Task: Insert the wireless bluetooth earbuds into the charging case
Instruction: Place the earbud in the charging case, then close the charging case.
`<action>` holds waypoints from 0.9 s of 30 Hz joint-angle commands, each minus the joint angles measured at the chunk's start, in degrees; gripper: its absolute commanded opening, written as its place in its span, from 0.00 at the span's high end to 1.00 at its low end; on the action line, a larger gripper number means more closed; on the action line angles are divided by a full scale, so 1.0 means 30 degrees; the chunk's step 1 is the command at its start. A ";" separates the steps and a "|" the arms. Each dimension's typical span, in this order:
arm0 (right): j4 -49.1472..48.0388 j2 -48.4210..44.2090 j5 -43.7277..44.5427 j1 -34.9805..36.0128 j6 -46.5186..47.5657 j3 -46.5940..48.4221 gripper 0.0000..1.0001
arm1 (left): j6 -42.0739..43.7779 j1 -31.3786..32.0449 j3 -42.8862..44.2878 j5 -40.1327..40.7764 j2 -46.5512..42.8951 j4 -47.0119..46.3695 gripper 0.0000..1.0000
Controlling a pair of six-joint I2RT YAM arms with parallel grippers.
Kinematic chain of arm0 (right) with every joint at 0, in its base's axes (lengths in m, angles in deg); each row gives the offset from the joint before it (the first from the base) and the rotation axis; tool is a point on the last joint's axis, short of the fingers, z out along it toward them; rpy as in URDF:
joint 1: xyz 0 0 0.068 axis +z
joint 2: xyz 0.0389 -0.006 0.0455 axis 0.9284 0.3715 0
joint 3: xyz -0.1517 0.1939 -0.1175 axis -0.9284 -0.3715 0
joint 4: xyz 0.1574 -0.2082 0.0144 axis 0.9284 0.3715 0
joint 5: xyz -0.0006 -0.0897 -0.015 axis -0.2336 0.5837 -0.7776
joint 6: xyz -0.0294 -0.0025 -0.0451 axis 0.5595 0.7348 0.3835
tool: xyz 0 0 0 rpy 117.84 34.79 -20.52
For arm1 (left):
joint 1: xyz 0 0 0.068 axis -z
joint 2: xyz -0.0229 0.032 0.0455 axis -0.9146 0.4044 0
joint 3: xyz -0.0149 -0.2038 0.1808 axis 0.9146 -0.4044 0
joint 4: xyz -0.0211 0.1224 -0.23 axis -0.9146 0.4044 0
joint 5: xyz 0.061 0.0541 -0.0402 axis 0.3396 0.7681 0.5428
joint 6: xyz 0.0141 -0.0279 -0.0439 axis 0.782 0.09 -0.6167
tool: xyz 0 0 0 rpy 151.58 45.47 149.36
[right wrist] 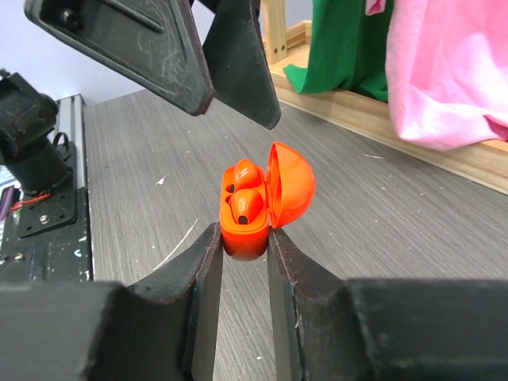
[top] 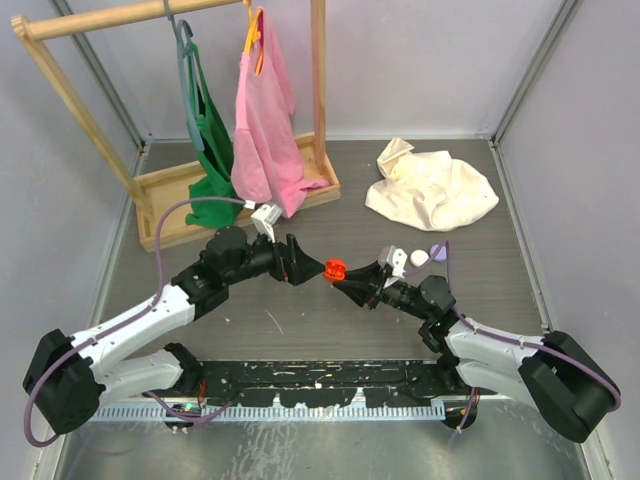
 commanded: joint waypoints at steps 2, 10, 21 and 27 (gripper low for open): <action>-0.1790 0.0379 -0.1624 -0.0054 -0.0262 0.0759 0.99 | -0.1257 -0.0146 0.1502 -0.3082 0.0138 -0.0041 0.13; -0.2214 0.0515 -0.2477 -0.0082 -0.0710 0.0870 1.00 | -0.2236 -0.0118 0.1929 -0.5302 0.1933 -0.1208 0.14; -0.2278 0.0568 -0.2717 -0.0056 -0.0765 0.0919 0.99 | -0.3768 -0.0118 0.1733 -0.7126 0.3318 -0.4011 0.25; -0.2218 0.0634 -0.2904 -0.0063 -0.0798 0.1009 0.99 | -0.4500 -0.0125 0.1337 -0.7948 0.3182 -0.6006 0.33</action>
